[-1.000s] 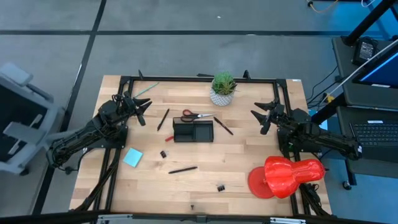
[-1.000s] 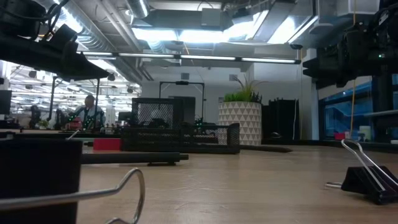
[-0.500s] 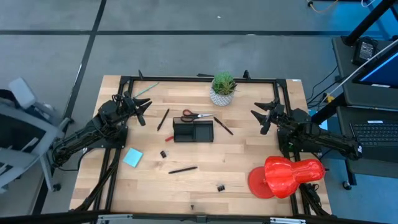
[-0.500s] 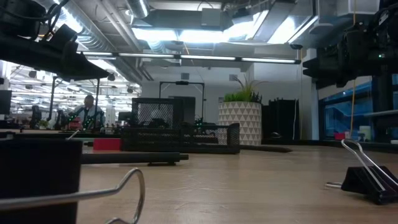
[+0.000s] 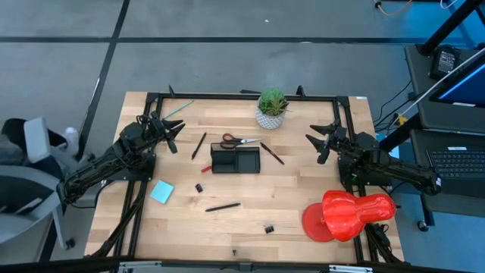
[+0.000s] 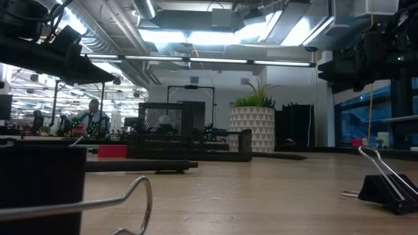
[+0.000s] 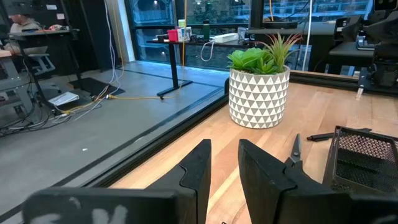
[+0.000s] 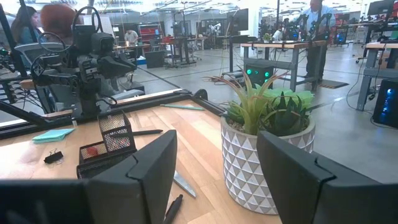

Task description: Pick and place office supplies into organizer

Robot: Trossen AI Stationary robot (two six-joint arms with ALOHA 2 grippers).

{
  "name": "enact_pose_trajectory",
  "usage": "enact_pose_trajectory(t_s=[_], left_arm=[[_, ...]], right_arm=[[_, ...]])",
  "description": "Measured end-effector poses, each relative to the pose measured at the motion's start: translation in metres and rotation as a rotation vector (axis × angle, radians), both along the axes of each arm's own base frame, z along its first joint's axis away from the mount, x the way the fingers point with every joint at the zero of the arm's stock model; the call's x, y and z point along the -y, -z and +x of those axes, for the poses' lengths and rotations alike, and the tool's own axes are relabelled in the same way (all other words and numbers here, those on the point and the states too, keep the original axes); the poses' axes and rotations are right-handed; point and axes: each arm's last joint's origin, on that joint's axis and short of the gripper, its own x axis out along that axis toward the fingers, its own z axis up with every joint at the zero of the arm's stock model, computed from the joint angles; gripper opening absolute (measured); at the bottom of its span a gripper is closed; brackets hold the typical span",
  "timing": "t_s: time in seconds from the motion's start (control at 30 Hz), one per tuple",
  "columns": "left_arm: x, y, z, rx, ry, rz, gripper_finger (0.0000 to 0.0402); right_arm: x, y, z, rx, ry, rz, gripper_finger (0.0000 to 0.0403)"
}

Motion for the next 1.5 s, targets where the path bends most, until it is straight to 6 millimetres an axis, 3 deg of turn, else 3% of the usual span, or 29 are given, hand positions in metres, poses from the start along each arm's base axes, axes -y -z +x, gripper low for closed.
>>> enact_pose_trajectory(t_s=[1.27,1.5], left_arm=[[0.0,0.0,0.0,0.0,0.0,0.0,0.0075],[-0.0003,-0.0012,-0.0001,-0.042,-0.005,0.076,0.0075]], right_arm=[[0.0,0.0,0.0,0.0,0.0,0.0,0.0224],[0.0,0.0,0.0,-0.007,0.001,-0.014,0.0224]])
